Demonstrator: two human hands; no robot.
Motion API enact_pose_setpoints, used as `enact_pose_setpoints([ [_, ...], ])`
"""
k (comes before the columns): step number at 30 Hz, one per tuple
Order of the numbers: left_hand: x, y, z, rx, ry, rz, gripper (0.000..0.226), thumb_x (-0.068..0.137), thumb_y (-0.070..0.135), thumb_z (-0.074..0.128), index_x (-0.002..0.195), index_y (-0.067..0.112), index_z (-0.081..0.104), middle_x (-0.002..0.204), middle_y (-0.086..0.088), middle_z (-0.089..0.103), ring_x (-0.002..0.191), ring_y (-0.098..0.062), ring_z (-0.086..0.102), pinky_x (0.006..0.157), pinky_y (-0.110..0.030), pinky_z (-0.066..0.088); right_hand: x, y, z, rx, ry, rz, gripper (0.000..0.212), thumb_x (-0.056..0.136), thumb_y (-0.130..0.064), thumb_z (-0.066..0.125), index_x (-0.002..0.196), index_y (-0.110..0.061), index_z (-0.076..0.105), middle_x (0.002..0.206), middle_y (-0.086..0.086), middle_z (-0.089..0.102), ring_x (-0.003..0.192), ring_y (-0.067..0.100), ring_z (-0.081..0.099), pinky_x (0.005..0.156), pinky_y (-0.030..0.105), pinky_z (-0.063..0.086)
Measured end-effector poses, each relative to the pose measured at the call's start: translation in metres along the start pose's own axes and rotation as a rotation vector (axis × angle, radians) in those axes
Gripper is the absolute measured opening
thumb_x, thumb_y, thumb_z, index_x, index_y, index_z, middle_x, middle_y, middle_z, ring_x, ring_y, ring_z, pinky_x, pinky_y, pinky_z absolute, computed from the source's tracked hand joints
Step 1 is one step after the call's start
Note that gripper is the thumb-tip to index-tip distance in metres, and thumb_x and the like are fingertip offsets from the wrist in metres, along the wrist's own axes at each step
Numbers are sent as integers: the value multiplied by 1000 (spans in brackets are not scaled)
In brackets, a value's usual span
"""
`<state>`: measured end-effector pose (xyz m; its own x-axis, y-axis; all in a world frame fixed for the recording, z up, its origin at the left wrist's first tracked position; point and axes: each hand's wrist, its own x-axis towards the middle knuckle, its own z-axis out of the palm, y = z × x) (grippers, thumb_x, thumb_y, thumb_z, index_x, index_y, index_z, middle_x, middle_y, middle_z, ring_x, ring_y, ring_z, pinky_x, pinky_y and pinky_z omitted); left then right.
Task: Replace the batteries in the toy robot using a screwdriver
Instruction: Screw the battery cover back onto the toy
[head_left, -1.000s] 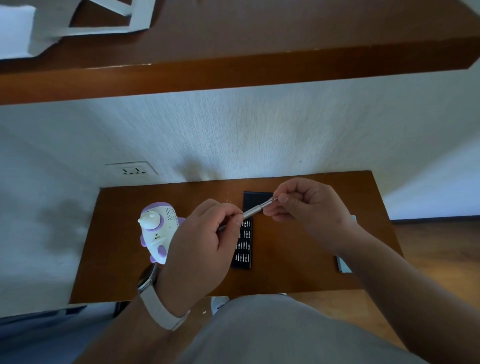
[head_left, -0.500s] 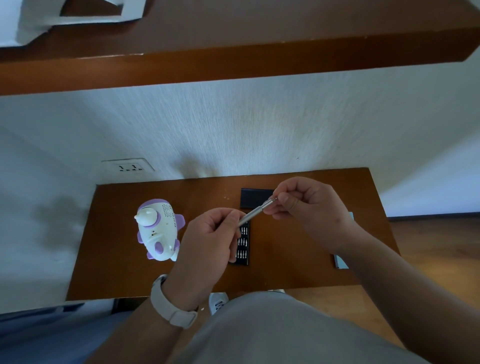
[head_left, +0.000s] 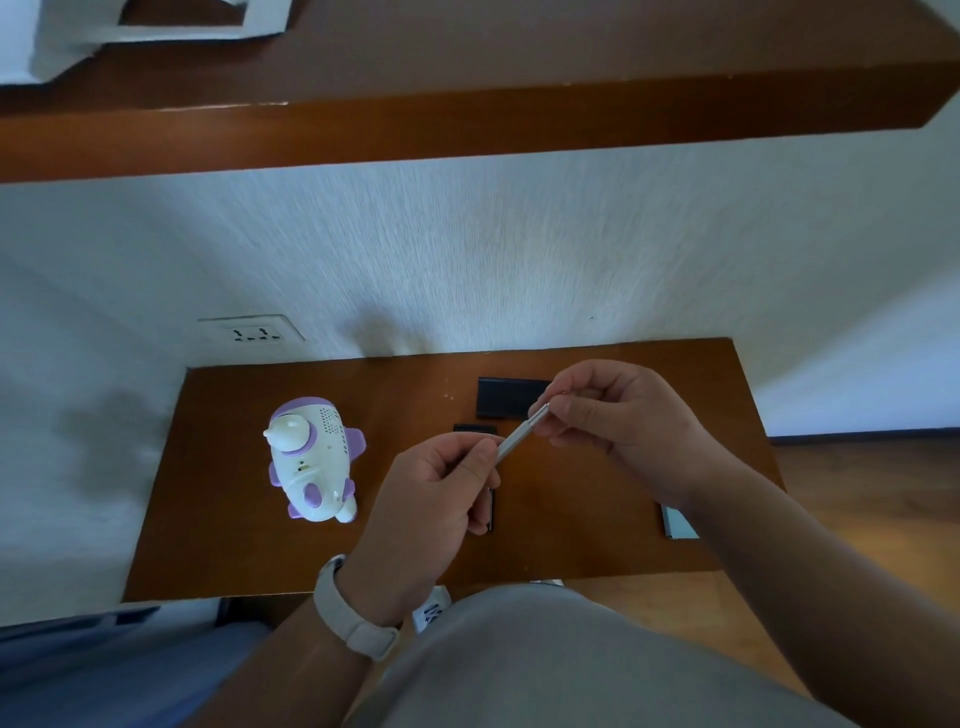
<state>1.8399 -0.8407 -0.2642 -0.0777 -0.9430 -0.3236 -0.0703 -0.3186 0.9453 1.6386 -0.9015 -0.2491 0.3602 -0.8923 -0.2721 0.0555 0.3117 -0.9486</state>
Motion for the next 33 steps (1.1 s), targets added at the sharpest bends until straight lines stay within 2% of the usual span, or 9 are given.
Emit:
enact_pose_setpoints([
  [8,-1,-2,0,-123,-66,-19,23,77,54,57,86,46,76,68,8,69,57,-6,61,55,-18,51,1,5,9,167,-9,26,26,81,-18,64,99,1,68,84,11,71,77,19,66,69,27,56],
  [12,0,-1,-3,-44,-136,26,19,84,45,58,93,54,73,81,5,75,65,-10,70,62,-21,58,2,4,14,246,-43,26,22,81,-14,64,96,1,68,86,10,71,75,17,67,68,23,57],
  [16,3,-2,-6,-57,-164,53,16,85,44,61,96,50,71,89,1,77,74,-18,75,69,-27,62,2,8,21,267,-86,51,20,81,-14,66,96,-4,72,87,10,70,79,17,68,70,22,56],
  [19,5,-3,-7,-86,-131,64,12,87,44,62,92,47,72,90,1,78,77,-18,76,70,-25,61,2,13,28,223,-80,46,22,81,-19,68,100,-10,74,86,7,70,81,18,68,73,23,55],
  [23,8,-7,-8,-168,-41,58,17,89,36,60,91,44,75,90,0,78,82,-17,76,70,-22,59,3,17,37,189,-115,33,31,82,-24,68,109,-9,68,88,7,72,81,20,68,75,28,57],
  [26,8,-9,-11,-295,3,20,15,90,38,63,93,36,78,89,-3,78,82,-17,75,71,-25,60,5,20,46,80,-98,23,31,86,-26,65,112,-9,68,93,11,72,85,26,68,79,32,56],
  [29,7,-9,-13,-413,10,-20,21,88,31,59,94,30,79,86,-4,77,79,-16,74,70,-24,59,8,21,57,-10,-68,-10,20,93,-18,62,110,-16,71,93,8,73,84,21,69,75,27,56],
  [33,7,-12,-18,-490,24,-41,21,88,31,61,95,24,80,84,-6,75,77,-15,72,68,-23,58,14,20,72,-71,-18,-49,16,94,-17,62,104,-20,74,87,2,73,79,13,69,69,19,54],
])
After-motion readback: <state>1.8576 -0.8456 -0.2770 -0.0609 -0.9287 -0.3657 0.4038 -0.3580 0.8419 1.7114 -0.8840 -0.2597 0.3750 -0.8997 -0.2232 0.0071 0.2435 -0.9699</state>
